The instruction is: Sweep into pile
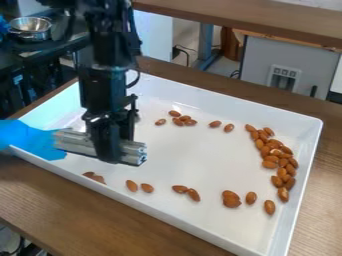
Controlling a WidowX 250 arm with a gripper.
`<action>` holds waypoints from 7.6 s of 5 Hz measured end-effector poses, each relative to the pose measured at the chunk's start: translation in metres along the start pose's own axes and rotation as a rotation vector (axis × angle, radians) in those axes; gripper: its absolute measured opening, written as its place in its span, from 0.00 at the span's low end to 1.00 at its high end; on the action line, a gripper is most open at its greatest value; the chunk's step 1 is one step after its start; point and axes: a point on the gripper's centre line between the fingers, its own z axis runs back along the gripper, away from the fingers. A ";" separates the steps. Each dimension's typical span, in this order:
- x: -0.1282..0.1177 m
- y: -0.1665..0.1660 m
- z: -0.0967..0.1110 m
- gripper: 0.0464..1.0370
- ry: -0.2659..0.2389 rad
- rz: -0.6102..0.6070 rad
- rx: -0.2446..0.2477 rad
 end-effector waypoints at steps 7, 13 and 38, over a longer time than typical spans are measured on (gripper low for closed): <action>0.023 -0.003 -0.033 0.34 -0.148 0.043 0.238; 0.018 -0.052 0.043 0.34 -0.166 -0.555 -0.286; 0.026 -0.011 -0.034 0.34 -0.452 -1.523 0.110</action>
